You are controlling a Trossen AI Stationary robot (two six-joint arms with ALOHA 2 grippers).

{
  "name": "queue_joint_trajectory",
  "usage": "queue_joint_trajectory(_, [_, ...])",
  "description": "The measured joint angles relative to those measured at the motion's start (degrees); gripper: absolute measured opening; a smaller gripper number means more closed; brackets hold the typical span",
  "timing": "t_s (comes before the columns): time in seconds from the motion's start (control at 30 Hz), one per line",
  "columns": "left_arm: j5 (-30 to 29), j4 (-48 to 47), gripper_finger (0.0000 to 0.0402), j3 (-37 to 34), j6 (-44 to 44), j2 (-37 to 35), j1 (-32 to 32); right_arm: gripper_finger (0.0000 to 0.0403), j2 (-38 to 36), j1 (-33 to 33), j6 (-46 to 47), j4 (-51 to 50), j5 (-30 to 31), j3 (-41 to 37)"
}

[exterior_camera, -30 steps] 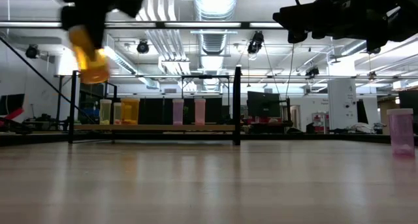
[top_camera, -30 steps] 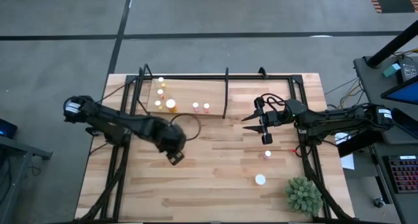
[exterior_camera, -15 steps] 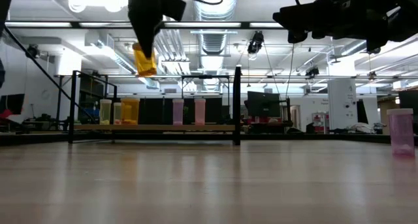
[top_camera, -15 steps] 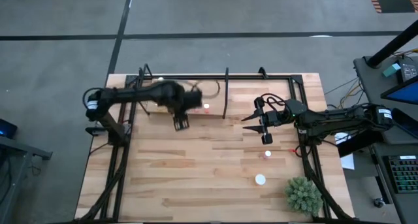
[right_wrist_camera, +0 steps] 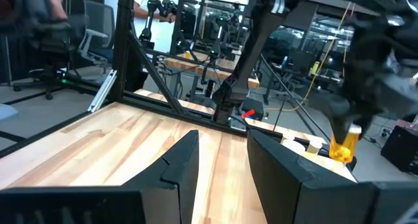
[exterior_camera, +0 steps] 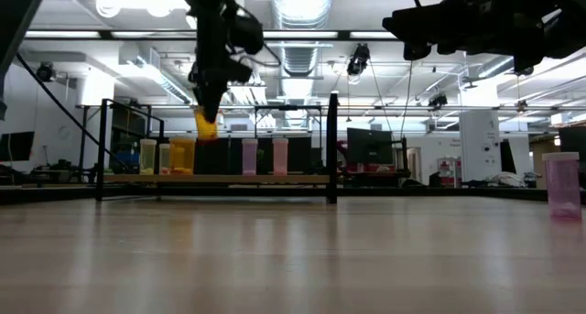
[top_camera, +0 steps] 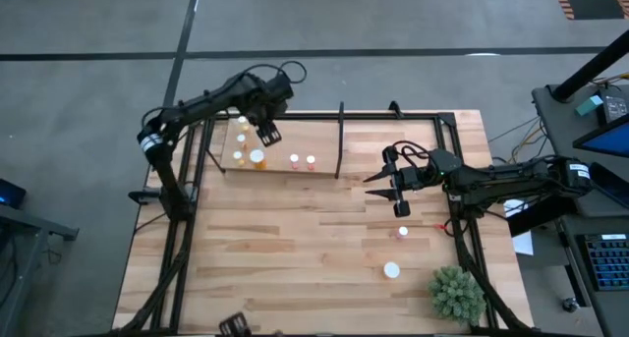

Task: Pick and place medicine bottles onto shelf by color
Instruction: Put the left orange pill bottle on the shelf to align with the orange pill bottle

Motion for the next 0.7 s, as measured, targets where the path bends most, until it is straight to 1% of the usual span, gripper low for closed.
queue_joint_trajectory(0.13, [0.1,0.6,0.0180,-0.1,2.1,4.0,2.2,0.0121,0.0,0.0,0.0,0.0,0.0,0.0])
queue_joint_trajectory(0.27, [0.2,0.8,0.0180,-0.1,2.1,6.3,2.8,0.0121,0.0,0.0,0.0,0.0,0.0,0.0])
queue_joint_trajectory(0.43, [1.3,1.0,0.0180,-0.1,-0.7,8.0,2.8,0.0121,0.0,0.0,0.0,0.0,0.0,0.0])
queue_joint_trajectory(0.53, [3.4,1.0,0.0180,-0.1,-2.6,8.2,2.8,0.0121,0.0,0.0,0.0,0.0,0.0,0.0])
queue_joint_trajectory(0.7, [3.2,1.0,0.0180,-0.1,-5.7,8.1,2.8,0.0121,0.0,0.0,0.0,0.0,0.0,0.0])
